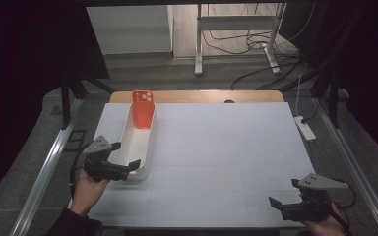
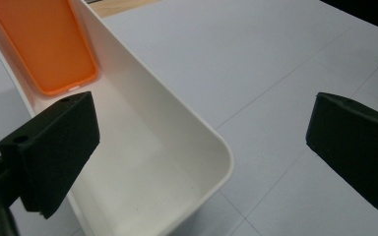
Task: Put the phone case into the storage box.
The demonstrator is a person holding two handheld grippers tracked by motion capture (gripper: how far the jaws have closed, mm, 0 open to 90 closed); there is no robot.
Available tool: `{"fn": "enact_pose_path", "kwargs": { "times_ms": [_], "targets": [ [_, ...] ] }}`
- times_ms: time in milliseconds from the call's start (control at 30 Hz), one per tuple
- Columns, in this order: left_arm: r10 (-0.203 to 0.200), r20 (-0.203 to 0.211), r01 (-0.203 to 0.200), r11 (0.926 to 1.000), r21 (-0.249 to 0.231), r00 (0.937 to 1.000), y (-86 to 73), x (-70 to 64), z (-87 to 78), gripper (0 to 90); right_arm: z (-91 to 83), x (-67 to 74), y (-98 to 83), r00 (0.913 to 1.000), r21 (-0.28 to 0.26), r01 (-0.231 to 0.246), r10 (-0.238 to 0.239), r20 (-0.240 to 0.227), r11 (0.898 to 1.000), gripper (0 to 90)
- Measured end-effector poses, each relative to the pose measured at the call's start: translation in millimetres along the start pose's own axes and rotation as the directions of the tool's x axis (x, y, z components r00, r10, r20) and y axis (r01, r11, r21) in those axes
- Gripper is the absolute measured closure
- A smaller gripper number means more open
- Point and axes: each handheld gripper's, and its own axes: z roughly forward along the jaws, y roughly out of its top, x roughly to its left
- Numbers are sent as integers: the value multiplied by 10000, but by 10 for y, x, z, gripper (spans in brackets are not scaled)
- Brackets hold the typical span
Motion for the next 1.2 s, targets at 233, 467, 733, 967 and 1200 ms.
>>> {"fn": "enact_pose_path", "kwargs": {
  "times_ms": [233,467,733,967,1200],
  "targets": [
    [-34,-42,34,10000,-46,10000,-93,-77,-96,5,0,1,0,10000,7,-2,2,18,10000,0],
    [-47,-86,46,10000,-72,10000,-169,-130,-168,4,2,3,0,10000,-5,-2,2,30,10000,1],
    [-29,-297,29,10000,1,9996,-268,-188,-239,0,2,3,0,10000,-6,-9,9,44,10000,1],
    [-151,-391,149,9999,-63,9991,-364,-222,-323,0,1,3,-1,10000,-9,-16,16,55,10000,1],
    [-265,-696,262,9996,-50,9972,-495,-237,-431,0,2,3,0,9999,-2,-43,43,102,10000,1]
  ]
}}
